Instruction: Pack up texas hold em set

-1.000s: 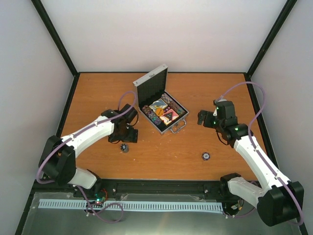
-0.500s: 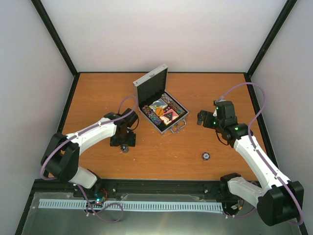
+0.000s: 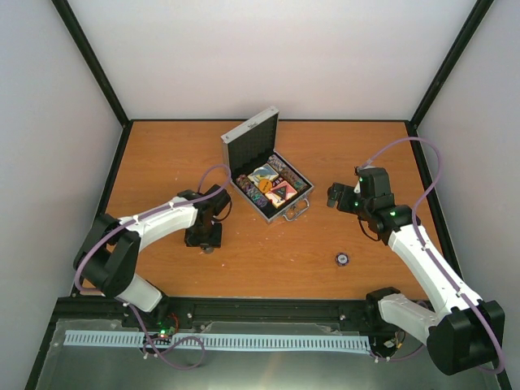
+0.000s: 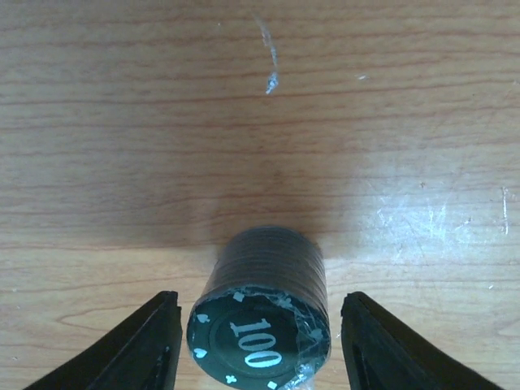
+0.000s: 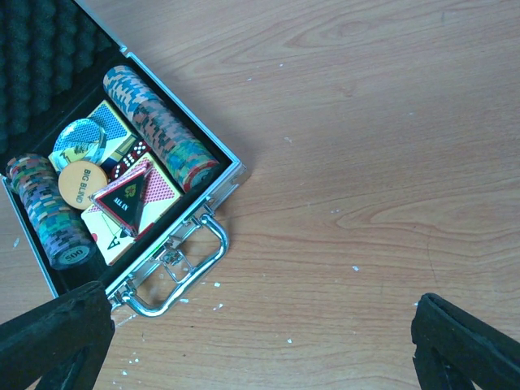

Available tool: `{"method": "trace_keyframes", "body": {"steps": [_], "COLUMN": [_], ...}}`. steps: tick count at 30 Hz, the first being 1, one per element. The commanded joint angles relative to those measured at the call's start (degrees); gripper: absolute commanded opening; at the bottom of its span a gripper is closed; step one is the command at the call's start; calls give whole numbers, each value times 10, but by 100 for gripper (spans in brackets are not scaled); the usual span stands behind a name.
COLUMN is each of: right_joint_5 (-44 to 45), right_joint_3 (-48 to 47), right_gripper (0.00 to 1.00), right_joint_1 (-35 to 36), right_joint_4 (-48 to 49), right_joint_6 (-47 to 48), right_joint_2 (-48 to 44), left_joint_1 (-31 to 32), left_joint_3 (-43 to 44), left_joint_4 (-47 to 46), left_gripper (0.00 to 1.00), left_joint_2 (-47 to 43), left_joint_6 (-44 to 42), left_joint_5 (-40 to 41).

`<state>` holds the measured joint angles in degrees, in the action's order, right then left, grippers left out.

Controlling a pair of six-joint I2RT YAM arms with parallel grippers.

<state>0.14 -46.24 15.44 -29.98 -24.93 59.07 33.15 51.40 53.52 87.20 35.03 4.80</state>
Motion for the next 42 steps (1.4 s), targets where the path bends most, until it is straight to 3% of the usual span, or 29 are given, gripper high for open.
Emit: {"method": "trace_keyframes", "body": {"steps": [1,11,19,23,32,36,42], "right_joint_5": [-1,-3,-27,-93,-292,-372,-409], "right_joint_3": [-15,-27,-90,-162,-335,-333,-343], "right_gripper": [99,99,100,100,98,100,100], "right_joint_1": [-4,-4,-4,-4,-2,11,65], "right_joint_4": [2,-4,-44,-90,-297,-277,-237], "right_joint_6": [-7,-4,8,27,41,-9,-68], "right_joint_2": [-3,3,22,60,178,171,188], "left_joint_1": [-3,-3,-1,16,113,131,140], "left_joint_3": [3,-2,30,93,270,289,281], "left_joint_4": [-15,-13,-22,-32,-72,-112,-156], "left_gripper": [53,41,32,32,32,32,32], "left_joint_2": [6,11,-23,-52,-29,-38,-63], "left_joint_6": [-3,-15,-49,-89,-143,-164,-187], "left_joint_5": [1,8,-8,-44,-53,-78,-118]}}
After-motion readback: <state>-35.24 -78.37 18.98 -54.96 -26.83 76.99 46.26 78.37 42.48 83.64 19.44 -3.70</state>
